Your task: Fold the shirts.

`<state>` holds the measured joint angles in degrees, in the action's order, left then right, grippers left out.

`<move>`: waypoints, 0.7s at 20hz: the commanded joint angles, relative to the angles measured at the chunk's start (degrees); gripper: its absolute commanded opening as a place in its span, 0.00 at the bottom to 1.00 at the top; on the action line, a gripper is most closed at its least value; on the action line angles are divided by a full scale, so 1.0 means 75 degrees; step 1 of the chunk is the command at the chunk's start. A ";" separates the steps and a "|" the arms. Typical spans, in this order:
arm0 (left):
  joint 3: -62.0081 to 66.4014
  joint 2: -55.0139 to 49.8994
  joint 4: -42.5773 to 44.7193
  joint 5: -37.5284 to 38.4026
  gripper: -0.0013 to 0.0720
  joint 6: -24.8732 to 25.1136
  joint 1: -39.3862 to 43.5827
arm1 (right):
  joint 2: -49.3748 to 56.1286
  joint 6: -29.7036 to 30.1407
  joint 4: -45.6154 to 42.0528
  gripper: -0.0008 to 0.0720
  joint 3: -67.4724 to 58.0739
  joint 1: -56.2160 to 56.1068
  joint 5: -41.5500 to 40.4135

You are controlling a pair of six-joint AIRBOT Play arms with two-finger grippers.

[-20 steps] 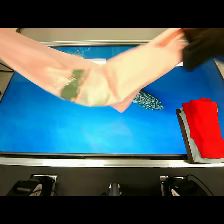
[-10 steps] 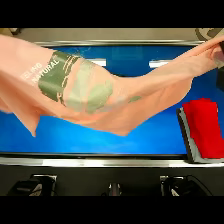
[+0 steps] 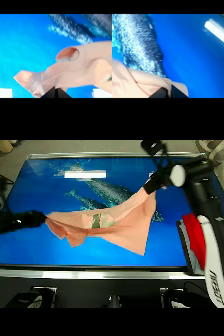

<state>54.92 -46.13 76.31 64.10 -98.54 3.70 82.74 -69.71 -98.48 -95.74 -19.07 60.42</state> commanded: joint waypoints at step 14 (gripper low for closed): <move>-0.1151 -0.0490 -0.0493 0.0058 0.05 0.0484 -0.0020 | 0.0737 0.0892 0.3194 0.74 0.1679 0.2984 0.3576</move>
<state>46.37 -49.76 72.64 64.51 -95.09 3.60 88.40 -67.09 -89.49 -89.65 -3.66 79.96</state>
